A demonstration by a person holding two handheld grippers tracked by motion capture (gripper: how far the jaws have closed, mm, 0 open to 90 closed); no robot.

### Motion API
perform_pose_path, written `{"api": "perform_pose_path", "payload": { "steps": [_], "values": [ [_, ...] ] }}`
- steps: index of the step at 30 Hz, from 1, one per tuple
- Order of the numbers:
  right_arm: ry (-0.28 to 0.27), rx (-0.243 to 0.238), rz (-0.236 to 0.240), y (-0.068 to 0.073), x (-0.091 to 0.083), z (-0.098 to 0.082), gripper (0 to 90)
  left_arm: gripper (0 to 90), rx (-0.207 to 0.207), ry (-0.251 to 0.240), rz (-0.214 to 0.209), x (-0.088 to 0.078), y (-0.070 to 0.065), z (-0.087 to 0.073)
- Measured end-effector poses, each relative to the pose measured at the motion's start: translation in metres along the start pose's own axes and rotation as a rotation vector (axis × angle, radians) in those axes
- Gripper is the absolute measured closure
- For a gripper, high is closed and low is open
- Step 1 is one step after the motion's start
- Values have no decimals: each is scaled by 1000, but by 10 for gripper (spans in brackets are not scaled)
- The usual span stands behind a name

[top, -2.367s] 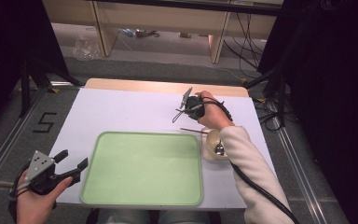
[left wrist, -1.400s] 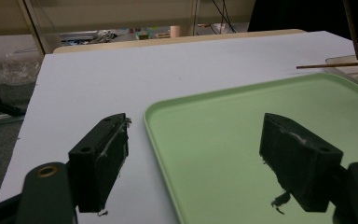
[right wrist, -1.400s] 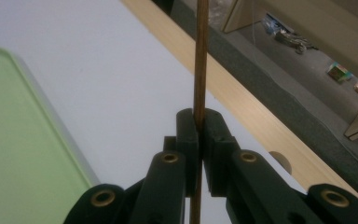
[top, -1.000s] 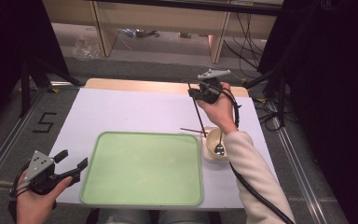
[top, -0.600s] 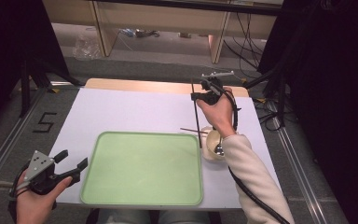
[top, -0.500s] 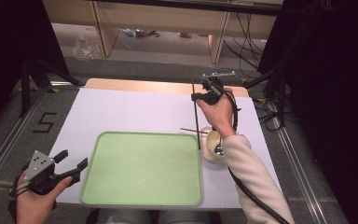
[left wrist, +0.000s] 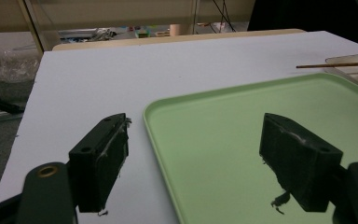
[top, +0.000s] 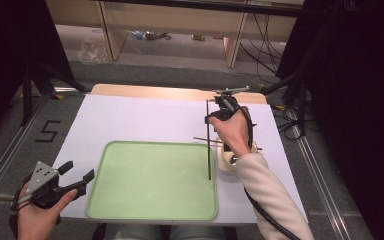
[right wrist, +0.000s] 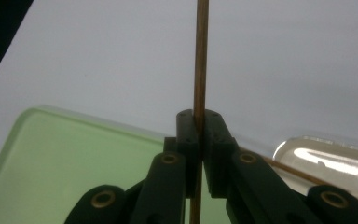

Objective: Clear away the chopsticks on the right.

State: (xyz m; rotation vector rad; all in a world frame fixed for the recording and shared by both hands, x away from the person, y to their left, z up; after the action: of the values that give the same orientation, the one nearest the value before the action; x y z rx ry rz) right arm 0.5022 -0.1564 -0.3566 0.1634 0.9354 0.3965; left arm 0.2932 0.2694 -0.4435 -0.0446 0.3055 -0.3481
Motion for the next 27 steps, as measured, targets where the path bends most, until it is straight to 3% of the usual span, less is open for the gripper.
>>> {"api": "perform_pose_path", "payload": {
  "steps": [1,7,9,10,12,14,17,18,21,22,23,24,27],
  "values": [
    [20,35,-12,2,1,-2,871,233,0,1,-1,0,0,0],
    [113,45,-36,1,9,-19,872,233,-1,4,0,0,0,0],
    [121,42,-33,0,10,-22,872,233,0,3,1,0,0,0],
    [143,72,-42,1,11,-25,872,233,1,3,1,0,0,0],
    [166,75,-59,0,14,-33,872,233,-2,5,1,0,0,0],
    [154,55,-51,-2,16,-35,871,233,-1,6,1,0,0,0],
    [194,101,-77,0,20,-43,871,233,-1,6,2,0,0,0],
    [171,27,-69,-6,23,-45,871,233,-1,6,2,0,0,0],
    [185,51,-76,-3,26,-49,871,233,-2,6,2,0,0,0],
    [231,72,-83,-2,28,-52,871,233,-1,6,2,0,0,0],
    [231,72,-83,-2,28,-52,871,232,-1,6,2,0,0,0],
    [211,12,-74,-7,34,-56,871,233,-1,5,2,0,0,0],
    [247,50,-83,-5,37,-60,871,232,1,6,1,0,0,0]
  ]
}}
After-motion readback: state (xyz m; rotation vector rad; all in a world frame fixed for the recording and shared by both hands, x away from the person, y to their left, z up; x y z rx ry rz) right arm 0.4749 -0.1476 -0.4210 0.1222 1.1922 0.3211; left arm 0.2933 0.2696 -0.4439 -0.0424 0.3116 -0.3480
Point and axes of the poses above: each handheld gripper's, and its own axes: x roughly forward along the jaws, z roughly out of its top, y roughly to its left, the point moved 1 cm from there along x, roughly forward along the jaws, and after that the axes turned 4 degrees about -y, right-handed, at the moved point
